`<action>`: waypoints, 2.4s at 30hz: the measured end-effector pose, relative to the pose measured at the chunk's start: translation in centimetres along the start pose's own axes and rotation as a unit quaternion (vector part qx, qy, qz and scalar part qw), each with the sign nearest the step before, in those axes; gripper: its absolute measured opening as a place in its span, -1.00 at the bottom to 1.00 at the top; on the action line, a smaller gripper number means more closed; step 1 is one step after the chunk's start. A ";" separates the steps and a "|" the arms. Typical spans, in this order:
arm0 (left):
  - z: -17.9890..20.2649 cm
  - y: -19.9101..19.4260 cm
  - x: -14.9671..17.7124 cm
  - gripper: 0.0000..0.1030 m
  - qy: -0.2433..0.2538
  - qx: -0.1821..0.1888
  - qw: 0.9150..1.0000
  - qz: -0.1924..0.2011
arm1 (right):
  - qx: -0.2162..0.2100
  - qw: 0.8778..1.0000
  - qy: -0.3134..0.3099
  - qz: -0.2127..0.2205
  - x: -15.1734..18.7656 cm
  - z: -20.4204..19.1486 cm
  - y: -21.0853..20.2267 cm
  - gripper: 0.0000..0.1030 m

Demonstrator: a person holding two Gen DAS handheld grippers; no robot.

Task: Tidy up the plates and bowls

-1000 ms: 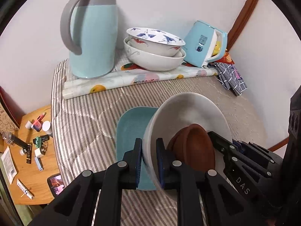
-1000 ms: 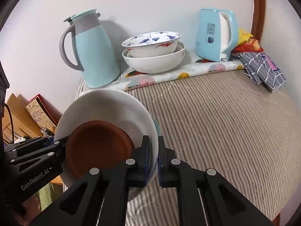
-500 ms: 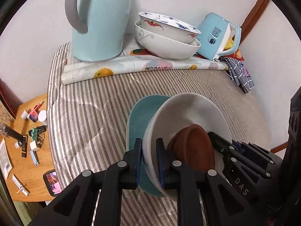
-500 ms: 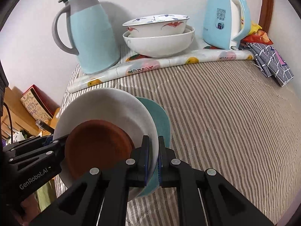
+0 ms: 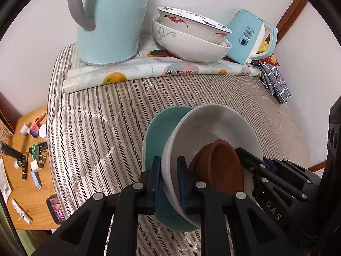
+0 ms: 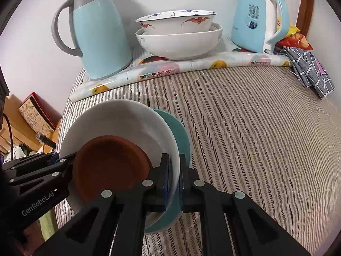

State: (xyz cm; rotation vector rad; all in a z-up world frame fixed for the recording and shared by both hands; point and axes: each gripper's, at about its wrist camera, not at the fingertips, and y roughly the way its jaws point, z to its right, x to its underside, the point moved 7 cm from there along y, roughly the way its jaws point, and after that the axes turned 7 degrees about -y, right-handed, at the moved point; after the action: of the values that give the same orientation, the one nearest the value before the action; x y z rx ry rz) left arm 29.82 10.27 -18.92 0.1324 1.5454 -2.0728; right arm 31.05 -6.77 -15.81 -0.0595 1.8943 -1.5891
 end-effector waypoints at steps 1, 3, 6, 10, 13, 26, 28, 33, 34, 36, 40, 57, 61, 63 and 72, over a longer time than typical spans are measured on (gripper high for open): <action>-0.1 0.0 0.0 -0.70 -0.004 0.001 1.000 -0.001 | 0.000 1.000 0.000 0.000 0.0 0.0 0.0 -0.84; 0.0 0.1 0.0 -0.70 0.000 -0.001 1.000 -0.004 | -0.003 1.000 -0.001 -0.002 -0.1 0.0 0.1 -0.84; 0.1 0.1 0.1 -0.70 0.003 -0.003 1.000 -0.007 | -0.007 1.000 -0.005 -0.004 0.0 0.1 0.1 -0.83; 0.1 0.0 0.4 -0.69 0.008 -0.009 1.000 -0.010 | -0.003 1.000 -0.011 -0.003 0.0 0.0 -0.2 -0.82; 0.2 -0.5 0.4 -0.69 0.014 -0.018 1.000 0.002 | 0.007 1.000 -0.016 0.010 -0.3 0.0 -1.0 -0.82; 0.3 -3.2 0.4 -0.43 0.016 -0.028 0.999 0.028 | 0.010 1.000 -0.003 0.023 0.3 0.8 -3.4 -0.64; 0.5 -4.0 0.6 -0.43 0.015 -0.026 0.999 0.037 | 0.013 1.000 0.003 0.027 0.5 1.1 -4.2 -0.55; 1.2 -5.7 1.2 -0.42 0.022 -0.028 0.998 0.052 | 0.022 0.999 0.013 0.043 1.0 1.6 -7.0 -0.54; 1.5 -6.2 1.4 -0.42 0.024 -0.024 0.998 0.056 | 0.027 0.998 0.014 0.047 1.2 1.6 -7.7 -0.52; 1.9 -7.1 1.7 -0.35 0.027 -0.021 0.997 0.065 | 0.033 0.998 0.015 0.056 1.4 1.5 -8.8 -0.40; 2.9 -9.0 2.6 -0.22 0.034 -0.013 0.996 0.083 | 0.042 0.997 0.019 0.067 2.4 1.6 -10.9 -0.25; 6.2 -17.6 9.9 0.48 0.059 0.012 0.986 0.158 | 0.091 0.986 0.063 0.125 9.7 2.6 -21.0 0.45; 6.9 -18.8 11.8 0.52 0.067 0.021 0.983 0.168 | 0.099 0.983 0.070 0.141 11.8 2.5 -22.8 0.70; 7.1 -19.3 12.9 0.55 0.068 0.023 0.982 0.176 | 0.105 0.981 0.075 0.142 12.9 2.7 -23.3 0.78; 7.6 -20.5 15.9 0.76 0.080 0.024 0.980 0.182 | 0.129 0.978 0.088 0.141 16.6 3.0 -24.9 0.87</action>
State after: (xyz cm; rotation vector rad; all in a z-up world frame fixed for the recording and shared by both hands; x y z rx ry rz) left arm 8.40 1.55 -4.96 0.5689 1.4363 -1.8415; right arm 10.49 -23.01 -1.15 0.4555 1.7155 -1.6681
